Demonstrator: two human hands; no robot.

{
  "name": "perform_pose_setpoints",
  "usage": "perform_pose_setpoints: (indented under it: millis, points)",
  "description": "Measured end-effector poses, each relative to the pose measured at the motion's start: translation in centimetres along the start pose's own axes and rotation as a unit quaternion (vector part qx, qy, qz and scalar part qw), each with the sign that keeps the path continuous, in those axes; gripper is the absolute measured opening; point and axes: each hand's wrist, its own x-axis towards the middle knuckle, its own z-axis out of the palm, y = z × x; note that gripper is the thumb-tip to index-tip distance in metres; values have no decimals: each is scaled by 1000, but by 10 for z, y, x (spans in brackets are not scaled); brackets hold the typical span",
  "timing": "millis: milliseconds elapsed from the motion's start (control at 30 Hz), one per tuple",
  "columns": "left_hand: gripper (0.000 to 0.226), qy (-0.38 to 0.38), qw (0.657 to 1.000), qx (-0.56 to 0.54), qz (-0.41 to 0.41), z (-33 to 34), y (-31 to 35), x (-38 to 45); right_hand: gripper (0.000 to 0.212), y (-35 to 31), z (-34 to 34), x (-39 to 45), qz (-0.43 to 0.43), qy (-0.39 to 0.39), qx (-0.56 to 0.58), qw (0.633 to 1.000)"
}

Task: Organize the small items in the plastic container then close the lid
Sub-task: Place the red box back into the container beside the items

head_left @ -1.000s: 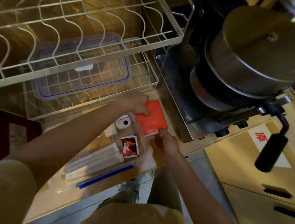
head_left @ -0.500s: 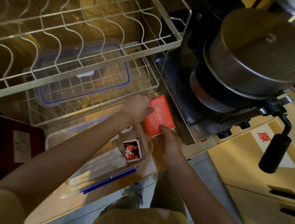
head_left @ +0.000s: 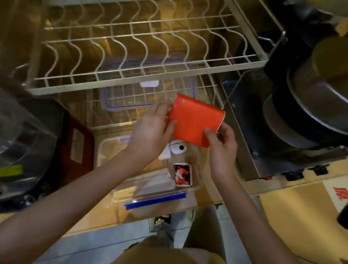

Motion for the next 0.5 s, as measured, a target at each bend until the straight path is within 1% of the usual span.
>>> perform_pose_setpoints:
  millis: [100,233,400,500]
  points:
    - [37,19,998,-18,-58,-16,-25,-24,34,2,24,-13,-17,-61,-44,997]
    - [35,22,991,-19,-134,-23,-53,-58,37,15,48,-29,-4,-123,-84,989]
    - [33,7,981,-40,-191,-18,-81,-97,33,38,67,-46,-4,-200,-132,971]
    - [37,-12,974,-40,-223,-12,-90,-107,31,50,72,-51,-15,-241,-162,957]
